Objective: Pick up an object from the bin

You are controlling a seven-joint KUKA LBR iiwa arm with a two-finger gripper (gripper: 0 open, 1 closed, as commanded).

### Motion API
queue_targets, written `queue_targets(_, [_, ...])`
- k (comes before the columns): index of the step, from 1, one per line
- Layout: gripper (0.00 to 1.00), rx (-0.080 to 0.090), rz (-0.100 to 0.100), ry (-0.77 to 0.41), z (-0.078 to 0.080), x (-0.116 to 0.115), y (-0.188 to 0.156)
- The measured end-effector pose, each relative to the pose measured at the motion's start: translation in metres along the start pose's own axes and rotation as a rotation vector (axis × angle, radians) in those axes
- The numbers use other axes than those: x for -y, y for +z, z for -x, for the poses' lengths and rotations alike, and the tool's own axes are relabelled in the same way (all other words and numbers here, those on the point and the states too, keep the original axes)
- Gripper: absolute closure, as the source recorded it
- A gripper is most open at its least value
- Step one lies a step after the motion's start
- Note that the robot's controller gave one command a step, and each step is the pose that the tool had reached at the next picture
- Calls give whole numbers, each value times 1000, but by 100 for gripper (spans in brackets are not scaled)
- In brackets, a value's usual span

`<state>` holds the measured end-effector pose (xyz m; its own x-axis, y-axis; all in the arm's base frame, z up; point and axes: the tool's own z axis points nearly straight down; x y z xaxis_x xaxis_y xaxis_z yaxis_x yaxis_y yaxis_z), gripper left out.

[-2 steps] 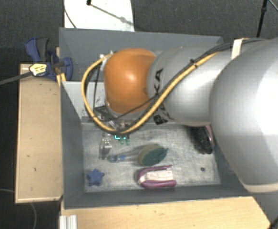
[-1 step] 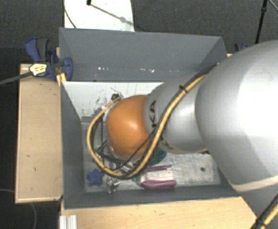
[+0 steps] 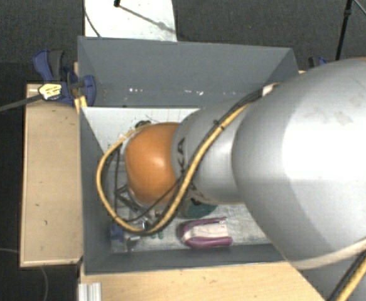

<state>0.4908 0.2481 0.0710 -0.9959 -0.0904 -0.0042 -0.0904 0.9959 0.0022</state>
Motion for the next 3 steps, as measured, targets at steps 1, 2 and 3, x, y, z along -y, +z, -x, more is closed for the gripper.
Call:
queue_targets(1, [100,2,0,5,1,1,-1])
queue_targets(2, [100,5,2,1,2,-7,-122])
queue_targets(3, [100,5,0,-293,6,25,-233])
